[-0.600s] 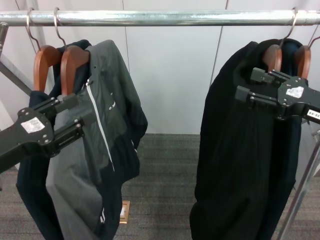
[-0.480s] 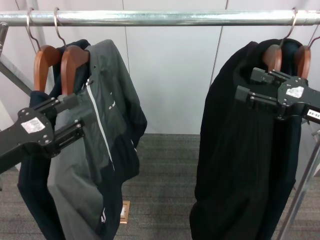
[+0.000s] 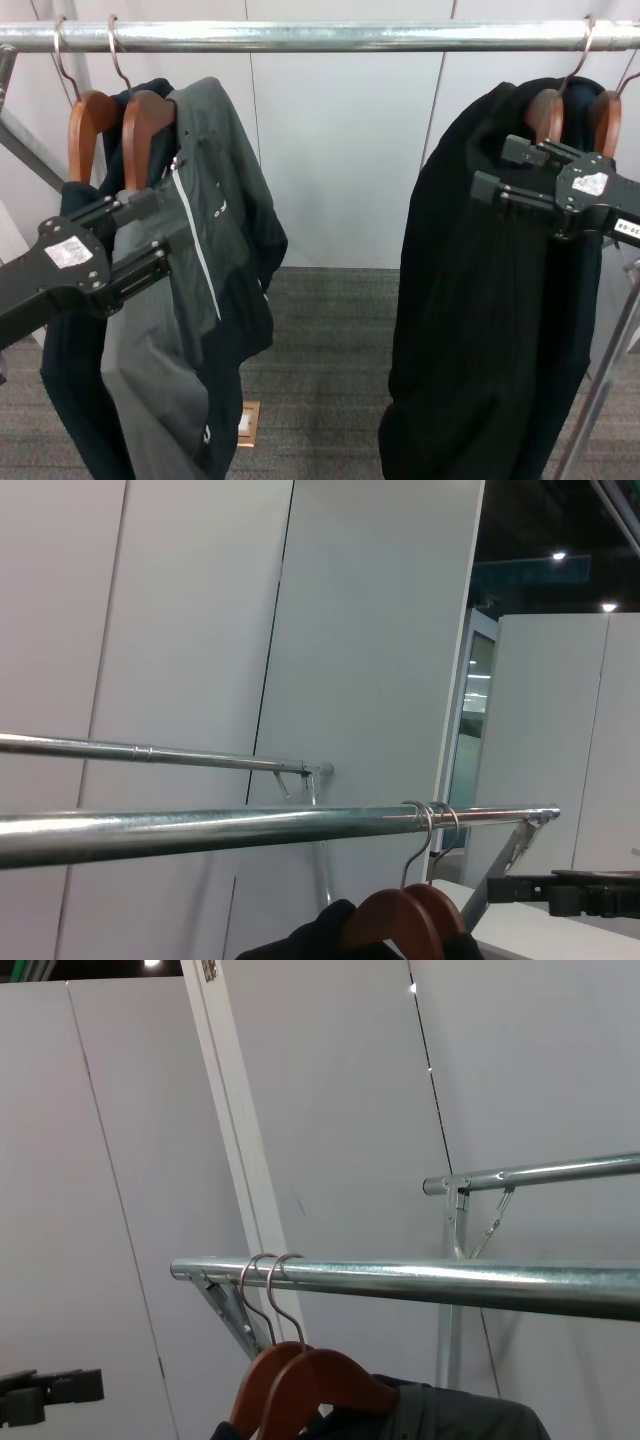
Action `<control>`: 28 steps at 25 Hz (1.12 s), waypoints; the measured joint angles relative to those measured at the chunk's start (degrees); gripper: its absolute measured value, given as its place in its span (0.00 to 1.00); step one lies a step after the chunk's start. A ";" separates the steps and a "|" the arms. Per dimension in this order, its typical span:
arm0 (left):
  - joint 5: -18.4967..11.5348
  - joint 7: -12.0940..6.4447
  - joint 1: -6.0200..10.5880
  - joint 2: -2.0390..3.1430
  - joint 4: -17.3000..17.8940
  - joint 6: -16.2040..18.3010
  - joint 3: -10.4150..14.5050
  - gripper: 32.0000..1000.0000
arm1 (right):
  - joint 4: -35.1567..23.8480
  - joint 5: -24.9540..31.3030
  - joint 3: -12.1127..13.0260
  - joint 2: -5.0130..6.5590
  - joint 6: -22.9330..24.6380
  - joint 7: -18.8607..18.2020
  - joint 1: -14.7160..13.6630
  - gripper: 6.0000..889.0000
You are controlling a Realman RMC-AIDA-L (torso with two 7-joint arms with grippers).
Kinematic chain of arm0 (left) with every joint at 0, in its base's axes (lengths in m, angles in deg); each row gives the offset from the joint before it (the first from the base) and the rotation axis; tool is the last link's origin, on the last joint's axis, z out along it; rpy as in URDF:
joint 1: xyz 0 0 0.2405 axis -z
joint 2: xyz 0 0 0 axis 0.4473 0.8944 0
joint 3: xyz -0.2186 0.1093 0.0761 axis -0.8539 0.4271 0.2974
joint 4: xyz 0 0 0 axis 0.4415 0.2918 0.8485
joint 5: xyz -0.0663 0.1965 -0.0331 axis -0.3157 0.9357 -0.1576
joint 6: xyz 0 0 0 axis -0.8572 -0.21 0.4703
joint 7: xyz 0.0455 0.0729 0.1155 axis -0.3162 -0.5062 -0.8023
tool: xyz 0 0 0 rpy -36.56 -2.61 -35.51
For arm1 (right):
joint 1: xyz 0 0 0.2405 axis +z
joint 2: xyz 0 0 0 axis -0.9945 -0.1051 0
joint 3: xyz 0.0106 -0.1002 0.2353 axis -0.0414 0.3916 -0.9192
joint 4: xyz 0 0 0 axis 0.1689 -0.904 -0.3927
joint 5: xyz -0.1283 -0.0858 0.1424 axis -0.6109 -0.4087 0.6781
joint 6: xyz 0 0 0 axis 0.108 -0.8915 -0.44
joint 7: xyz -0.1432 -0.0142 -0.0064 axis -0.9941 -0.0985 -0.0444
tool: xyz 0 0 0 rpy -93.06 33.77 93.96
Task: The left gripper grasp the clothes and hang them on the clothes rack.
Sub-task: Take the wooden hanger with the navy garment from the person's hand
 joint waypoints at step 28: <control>19.46 14.15 -0.27 -0.16 10.82 4.53 0.45 0.61 | 0.00 -0.20 0.03 -0.10 0.82 0.00 0.02 0.92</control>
